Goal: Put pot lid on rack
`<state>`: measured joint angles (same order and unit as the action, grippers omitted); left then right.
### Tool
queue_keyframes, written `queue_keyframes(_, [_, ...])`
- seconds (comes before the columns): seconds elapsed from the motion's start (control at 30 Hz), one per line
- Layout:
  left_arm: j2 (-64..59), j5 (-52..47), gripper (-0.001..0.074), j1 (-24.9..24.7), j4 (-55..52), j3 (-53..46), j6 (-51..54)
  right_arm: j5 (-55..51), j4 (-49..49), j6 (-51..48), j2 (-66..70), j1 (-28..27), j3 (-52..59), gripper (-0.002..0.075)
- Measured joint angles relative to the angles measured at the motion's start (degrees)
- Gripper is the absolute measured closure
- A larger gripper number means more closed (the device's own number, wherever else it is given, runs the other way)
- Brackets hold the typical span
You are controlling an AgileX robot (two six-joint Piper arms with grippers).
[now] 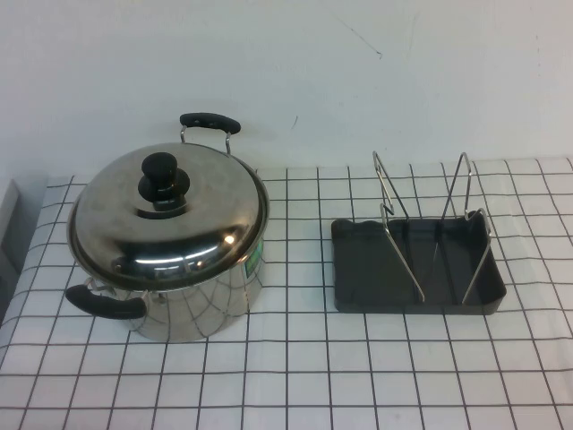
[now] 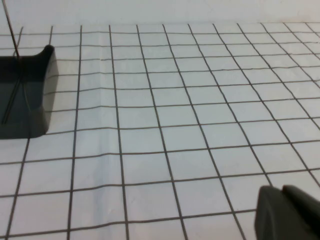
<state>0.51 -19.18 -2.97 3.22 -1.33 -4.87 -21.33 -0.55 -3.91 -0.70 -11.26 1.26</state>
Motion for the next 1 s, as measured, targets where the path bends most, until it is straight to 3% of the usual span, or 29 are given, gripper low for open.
queue_keyframes(0.17, [0.0, 0.0, 0.0737, 0.0, 0.0, 0.0, 0.0, 0.0, 0.0, 0.0, 0.0, 1.5, 0.0, 0.0729])
queue_keyframes(0.43, [0.0, 0.0, 0.0737, 0.0, 0.0, 0.0, 0.0, 0.0, 0.0, 0.0, 0.0, 10.5, 0.0, 0.0729])
queue_keyframes(1.0, [0.0, 0.0, 0.0737, 0.0, 0.0, 0.0, 0.1, 0.0, 0.0, 0.0, 0.0, 10.9, 0.0, 0.0729])
